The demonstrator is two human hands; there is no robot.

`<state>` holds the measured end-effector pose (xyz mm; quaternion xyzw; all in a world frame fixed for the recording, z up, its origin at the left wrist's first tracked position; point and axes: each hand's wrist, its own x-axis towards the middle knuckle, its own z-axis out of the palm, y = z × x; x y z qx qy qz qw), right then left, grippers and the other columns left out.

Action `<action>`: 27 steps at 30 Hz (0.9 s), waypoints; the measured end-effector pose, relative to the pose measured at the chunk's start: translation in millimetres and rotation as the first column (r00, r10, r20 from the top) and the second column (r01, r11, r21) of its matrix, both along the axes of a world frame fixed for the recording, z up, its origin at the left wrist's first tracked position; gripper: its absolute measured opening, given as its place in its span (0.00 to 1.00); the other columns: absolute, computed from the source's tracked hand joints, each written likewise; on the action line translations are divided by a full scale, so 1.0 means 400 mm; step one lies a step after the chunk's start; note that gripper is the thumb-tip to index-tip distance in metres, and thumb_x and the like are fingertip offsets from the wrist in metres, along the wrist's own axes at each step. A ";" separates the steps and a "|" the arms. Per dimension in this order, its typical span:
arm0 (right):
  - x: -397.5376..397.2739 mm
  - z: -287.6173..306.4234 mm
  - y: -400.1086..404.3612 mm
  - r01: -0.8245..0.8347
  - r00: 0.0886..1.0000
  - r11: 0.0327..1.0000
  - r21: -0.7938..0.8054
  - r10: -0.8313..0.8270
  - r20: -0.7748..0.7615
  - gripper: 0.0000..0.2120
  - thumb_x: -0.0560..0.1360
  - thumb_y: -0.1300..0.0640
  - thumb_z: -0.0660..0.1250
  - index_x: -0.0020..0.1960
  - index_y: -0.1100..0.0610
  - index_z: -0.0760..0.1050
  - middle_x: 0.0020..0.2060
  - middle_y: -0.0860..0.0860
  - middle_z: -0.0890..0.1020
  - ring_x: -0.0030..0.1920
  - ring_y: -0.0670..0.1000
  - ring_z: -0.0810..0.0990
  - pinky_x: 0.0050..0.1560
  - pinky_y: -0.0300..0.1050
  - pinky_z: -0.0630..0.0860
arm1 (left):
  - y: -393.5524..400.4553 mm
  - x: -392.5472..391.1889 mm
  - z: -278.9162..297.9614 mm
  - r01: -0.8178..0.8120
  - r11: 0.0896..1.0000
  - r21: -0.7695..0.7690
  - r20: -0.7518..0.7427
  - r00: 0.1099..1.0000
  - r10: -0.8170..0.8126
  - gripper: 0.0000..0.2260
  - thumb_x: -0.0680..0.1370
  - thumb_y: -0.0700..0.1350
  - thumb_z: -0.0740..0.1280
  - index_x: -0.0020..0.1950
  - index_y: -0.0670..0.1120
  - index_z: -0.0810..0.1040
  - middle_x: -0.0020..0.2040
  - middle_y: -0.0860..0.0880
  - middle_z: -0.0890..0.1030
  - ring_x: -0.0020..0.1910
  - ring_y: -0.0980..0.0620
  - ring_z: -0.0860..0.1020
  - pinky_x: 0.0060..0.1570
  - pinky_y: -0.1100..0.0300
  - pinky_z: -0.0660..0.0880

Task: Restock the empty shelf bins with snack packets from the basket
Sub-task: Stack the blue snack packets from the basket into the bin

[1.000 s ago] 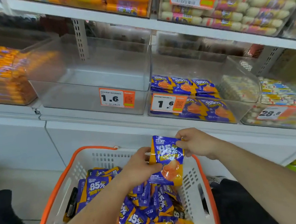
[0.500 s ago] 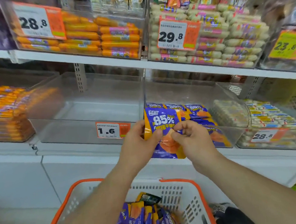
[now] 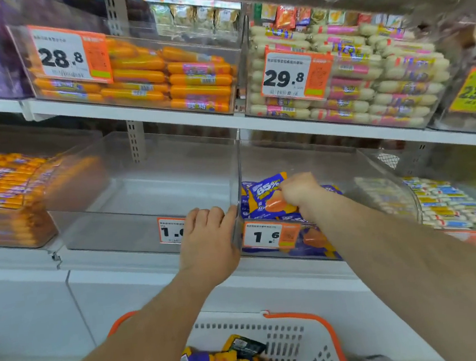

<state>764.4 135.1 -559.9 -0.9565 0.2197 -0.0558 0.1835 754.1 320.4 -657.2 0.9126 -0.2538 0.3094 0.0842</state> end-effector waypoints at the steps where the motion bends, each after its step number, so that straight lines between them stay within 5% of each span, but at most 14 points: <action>1: 0.009 -0.007 0.013 0.002 0.998 1.000 0.004 -0.002 -0.065 0.16 0.83 0.54 0.54 0.63 0.57 0.76 0.64 0.54 0.77 0.64 0.55 0.75 0.58 0.42 0.71 | -0.001 -0.001 0.000 0.008 1.000 -0.010 -0.009 1.000 -0.008 0.25 0.70 0.51 0.54 0.60 0.45 0.78 0.43 0.46 0.78 0.43 0.41 0.76 0.58 0.46 0.69; 4: 0.032 -0.036 0.029 0.014 0.981 0.984 0.175 0.020 -0.193 0.13 0.80 0.57 0.60 0.62 0.59 0.76 0.61 0.53 0.78 0.60 0.55 0.77 0.46 0.37 0.72 | 0.000 0.001 -0.001 0.027 0.999 -0.021 -0.021 0.999 -0.027 0.26 0.69 0.51 0.53 0.60 0.44 0.79 0.43 0.45 0.78 0.42 0.40 0.76 0.58 0.46 0.67; 6: 0.041 -0.047 0.022 -0.073 0.959 0.987 0.140 0.108 -0.263 0.15 0.77 0.60 0.65 0.63 0.59 0.75 0.54 0.51 0.77 0.54 0.54 0.76 0.39 0.32 0.72 | -0.001 0.001 0.000 0.022 1.000 -0.015 -0.030 0.999 -0.022 0.26 0.69 0.51 0.53 0.61 0.45 0.79 0.43 0.45 0.78 0.43 0.41 0.77 0.58 0.47 0.67; 10: 0.069 -0.082 0.017 -0.116 0.896 0.986 -0.117 0.053 -0.440 0.13 0.76 0.51 0.62 0.55 0.57 0.76 0.54 0.55 0.76 0.58 0.58 0.75 0.66 0.56 0.69 | -0.006 -0.002 0.000 0.010 1.000 -0.029 -0.032 0.999 -0.011 0.25 0.69 0.51 0.52 0.59 0.45 0.79 0.43 0.46 0.78 0.42 0.41 0.77 0.58 0.47 0.67; 12: 0.063 -0.078 0.019 -0.122 0.891 0.987 -0.102 0.064 -0.450 0.08 0.76 0.51 0.64 0.44 0.55 0.75 0.51 0.53 0.78 0.59 0.56 0.76 0.66 0.56 0.69 | -0.007 -0.003 0.003 0.007 1.000 -0.025 -0.043 0.999 -0.008 0.26 0.69 0.51 0.52 0.59 0.45 0.79 0.43 0.46 0.78 0.43 0.42 0.77 0.59 0.46 0.68; 18: 0.047 -0.063 0.029 -0.113 0.901 0.993 -0.030 0.090 -0.424 0.08 0.80 0.56 0.60 0.43 0.57 0.73 0.58 0.57 0.79 0.57 0.54 0.78 0.57 0.49 0.75 | -0.007 -0.009 0.005 0.001 1.000 -0.012 -0.073 0.997 -0.002 0.26 0.68 0.51 0.51 0.59 0.45 0.80 0.42 0.46 0.78 0.43 0.42 0.77 0.58 0.45 0.74; 21: 0.037 -0.051 0.035 -0.143 0.893 0.989 -0.032 0.115 -0.436 0.11 0.81 0.58 0.59 0.40 0.57 0.71 0.60 0.57 0.78 0.60 0.55 0.78 0.60 0.50 0.74 | -0.007 -0.009 0.003 -0.010 1.000 -0.006 -0.074 0.997 0.009 0.26 0.68 0.51 0.52 0.59 0.45 0.80 0.42 0.46 0.78 0.43 0.42 0.77 0.58 0.44 0.74; 27: 0.021 -0.037 0.046 -0.144 0.880 0.990 -0.009 0.124 -0.458 0.10 0.81 0.57 0.59 0.41 0.57 0.71 0.57 0.56 0.79 0.58 0.53 0.79 0.56 0.47 0.75 | -0.006 -0.005 0.002 -0.015 1.000 -0.008 -0.052 0.999 0.014 0.23 0.66 0.51 0.66 0.59 0.45 0.79 0.43 0.45 0.78 0.43 0.42 0.78 0.59 0.44 0.73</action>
